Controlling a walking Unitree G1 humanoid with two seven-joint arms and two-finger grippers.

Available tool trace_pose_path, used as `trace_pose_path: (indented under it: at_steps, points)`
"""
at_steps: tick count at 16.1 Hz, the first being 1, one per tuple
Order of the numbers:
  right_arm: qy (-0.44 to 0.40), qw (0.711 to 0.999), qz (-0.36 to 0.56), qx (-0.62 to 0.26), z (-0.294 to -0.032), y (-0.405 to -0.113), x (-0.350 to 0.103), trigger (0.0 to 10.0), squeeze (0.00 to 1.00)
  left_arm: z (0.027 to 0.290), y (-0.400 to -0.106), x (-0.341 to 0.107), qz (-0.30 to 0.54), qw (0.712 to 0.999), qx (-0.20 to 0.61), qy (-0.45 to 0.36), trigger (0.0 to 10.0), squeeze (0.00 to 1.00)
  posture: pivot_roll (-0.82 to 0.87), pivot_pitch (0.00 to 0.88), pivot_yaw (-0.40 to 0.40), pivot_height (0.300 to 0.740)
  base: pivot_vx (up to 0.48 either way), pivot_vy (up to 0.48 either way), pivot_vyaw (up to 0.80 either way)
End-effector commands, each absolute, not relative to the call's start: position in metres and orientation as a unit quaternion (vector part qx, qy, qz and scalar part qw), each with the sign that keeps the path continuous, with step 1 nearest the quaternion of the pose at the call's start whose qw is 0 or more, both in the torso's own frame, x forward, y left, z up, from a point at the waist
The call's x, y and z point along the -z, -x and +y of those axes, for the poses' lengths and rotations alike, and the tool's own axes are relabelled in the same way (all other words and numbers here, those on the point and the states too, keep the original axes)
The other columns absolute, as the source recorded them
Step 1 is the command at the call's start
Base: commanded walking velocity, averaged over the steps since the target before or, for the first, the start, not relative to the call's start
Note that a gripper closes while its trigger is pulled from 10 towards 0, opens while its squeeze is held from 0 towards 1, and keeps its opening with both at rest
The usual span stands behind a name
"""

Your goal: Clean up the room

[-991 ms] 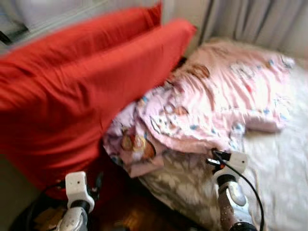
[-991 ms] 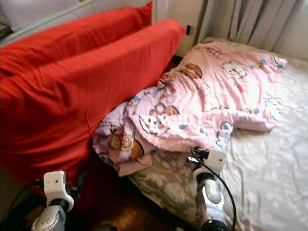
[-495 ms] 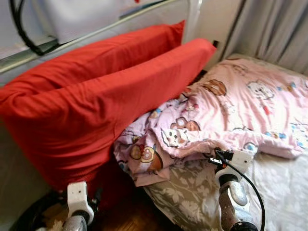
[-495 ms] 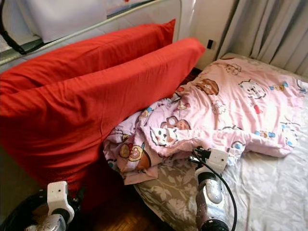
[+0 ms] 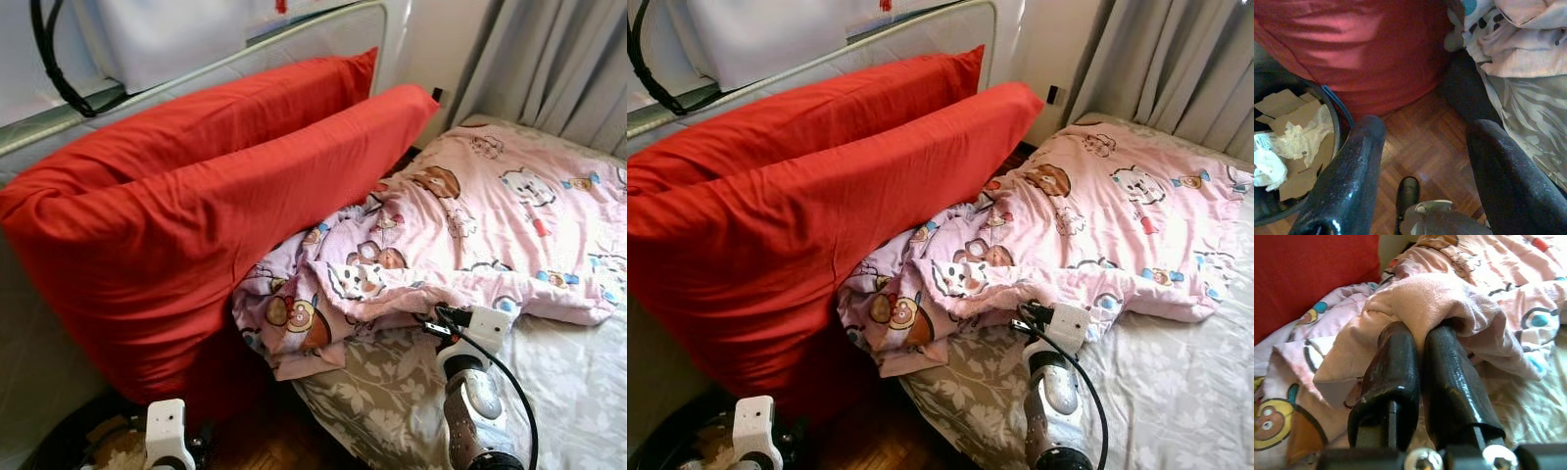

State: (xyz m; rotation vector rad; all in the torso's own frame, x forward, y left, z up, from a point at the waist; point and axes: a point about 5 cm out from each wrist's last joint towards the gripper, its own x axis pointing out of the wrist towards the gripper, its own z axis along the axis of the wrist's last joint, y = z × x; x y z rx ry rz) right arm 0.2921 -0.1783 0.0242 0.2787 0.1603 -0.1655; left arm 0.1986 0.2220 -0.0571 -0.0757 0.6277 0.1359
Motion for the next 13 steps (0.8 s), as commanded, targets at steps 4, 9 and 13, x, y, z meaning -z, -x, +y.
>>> trace_pose_path:
  at_steps: [4,9,13]
  points:
    - [-0.129,0.983,0.081,0.102,-0.187,-0.290,-0.023,10.0,0.00,0.211,-0.176,0.075,0.359,0.930,-0.067,0.041,10.0,0.00,0.13,0.100,-0.049,0.740,0.000,0.000,0.00]
    - [-0.121,0.984,0.079,0.104,-0.186,-0.289,-0.023,10.0,0.00,0.206,-0.172,0.079,0.368,0.926,-0.067,0.044,10.0,0.00,0.13,0.105,-0.047,0.740,0.000,0.000,0.00]
    - [-0.112,0.986,0.073,0.103,-0.186,-0.289,-0.025,10.0,0.00,0.207,-0.173,0.078,0.368,0.927,-0.067,0.042,10.0,0.00,0.13,0.105,-0.047,0.740,0.000,0.000,0.00]
